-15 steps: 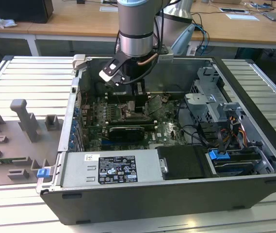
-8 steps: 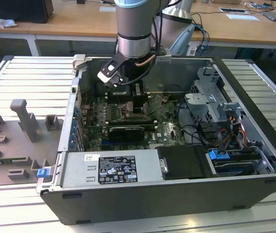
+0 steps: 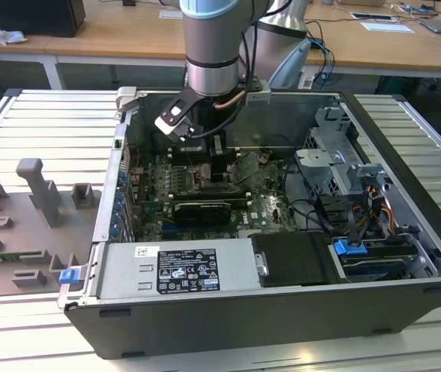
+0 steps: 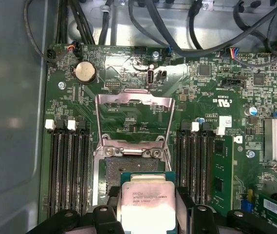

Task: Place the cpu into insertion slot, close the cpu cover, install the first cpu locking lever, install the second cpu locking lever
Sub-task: 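Place the cpu into insertion slot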

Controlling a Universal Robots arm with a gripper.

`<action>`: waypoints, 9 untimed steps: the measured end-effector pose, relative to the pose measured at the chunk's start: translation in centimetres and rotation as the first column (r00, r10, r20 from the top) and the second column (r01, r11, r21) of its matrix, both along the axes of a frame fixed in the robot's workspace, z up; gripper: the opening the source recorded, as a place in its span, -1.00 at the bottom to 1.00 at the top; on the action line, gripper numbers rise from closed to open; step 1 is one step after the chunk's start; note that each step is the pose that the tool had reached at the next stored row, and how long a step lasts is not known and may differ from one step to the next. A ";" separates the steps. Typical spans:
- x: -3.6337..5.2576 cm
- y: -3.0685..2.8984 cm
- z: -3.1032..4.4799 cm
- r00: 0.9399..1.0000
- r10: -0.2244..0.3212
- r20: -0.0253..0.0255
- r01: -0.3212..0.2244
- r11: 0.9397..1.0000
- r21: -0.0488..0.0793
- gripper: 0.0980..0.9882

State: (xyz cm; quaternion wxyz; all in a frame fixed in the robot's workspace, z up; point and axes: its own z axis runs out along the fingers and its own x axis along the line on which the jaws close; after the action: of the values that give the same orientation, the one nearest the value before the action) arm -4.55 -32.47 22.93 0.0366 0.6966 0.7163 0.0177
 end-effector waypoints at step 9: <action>0.00 0.20 -0.78 1.000 0.000 0.000 0.000 1.000 0.000 -0.02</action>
State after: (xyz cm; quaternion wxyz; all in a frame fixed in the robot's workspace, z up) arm -4.55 -32.27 22.15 0.0366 0.6966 0.7163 0.0177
